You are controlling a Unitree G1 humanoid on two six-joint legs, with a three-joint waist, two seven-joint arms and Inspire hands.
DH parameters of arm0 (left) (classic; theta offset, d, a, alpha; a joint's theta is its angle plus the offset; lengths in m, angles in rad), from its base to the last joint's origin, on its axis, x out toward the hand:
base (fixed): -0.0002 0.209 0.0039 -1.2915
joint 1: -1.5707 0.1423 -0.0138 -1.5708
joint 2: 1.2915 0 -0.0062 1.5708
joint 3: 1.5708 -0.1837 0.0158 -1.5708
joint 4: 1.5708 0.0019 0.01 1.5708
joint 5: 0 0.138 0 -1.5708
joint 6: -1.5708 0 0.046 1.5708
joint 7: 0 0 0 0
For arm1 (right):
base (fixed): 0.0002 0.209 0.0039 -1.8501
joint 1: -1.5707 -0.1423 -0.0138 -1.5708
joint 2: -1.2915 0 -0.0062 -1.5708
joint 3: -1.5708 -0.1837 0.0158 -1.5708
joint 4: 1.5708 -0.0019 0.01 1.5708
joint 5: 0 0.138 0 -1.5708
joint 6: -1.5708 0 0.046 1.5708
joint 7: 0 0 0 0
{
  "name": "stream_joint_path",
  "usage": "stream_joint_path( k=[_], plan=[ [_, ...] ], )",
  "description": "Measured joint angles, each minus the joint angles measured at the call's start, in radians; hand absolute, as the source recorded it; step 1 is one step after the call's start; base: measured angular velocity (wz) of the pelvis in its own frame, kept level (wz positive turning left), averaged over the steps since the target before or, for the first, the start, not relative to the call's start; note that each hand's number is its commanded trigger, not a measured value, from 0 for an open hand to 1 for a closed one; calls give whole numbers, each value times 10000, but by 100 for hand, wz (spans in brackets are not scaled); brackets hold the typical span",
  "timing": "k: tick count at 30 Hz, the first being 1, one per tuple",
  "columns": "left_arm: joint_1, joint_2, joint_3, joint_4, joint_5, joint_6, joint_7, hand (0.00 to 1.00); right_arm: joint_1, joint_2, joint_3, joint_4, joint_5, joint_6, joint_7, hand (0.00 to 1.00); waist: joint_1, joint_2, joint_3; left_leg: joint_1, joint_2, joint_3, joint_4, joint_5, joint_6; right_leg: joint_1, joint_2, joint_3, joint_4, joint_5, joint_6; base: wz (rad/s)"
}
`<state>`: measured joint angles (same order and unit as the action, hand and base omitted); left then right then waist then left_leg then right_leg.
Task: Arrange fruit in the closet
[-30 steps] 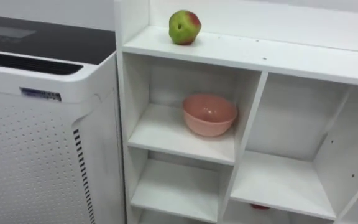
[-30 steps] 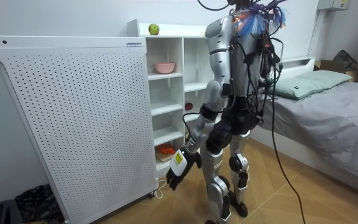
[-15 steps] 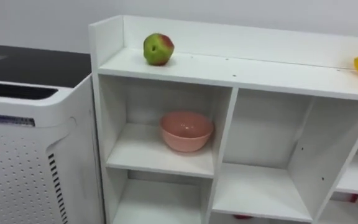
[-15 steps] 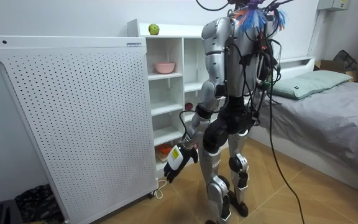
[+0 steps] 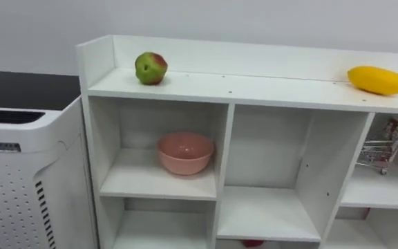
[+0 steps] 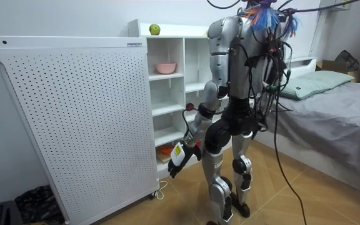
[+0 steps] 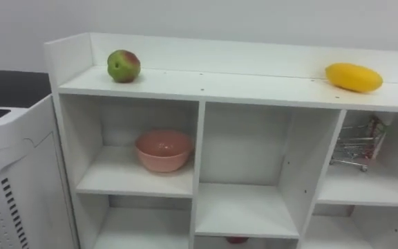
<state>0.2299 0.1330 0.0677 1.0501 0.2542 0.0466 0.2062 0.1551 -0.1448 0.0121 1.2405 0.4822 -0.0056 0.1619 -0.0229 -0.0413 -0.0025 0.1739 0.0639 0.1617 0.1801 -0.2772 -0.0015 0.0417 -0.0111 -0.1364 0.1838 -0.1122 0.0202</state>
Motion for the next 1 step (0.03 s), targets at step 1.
stream_joint_path(
  k=[1],
  plan=[
    [-6,6,-1,9,14,32,-35,0,-1,0,7,0,1,36,-1,0,-1,-11,3,3,2,22,-9,3,-1,33,5,7,2,11,0,-5]
  ],
)
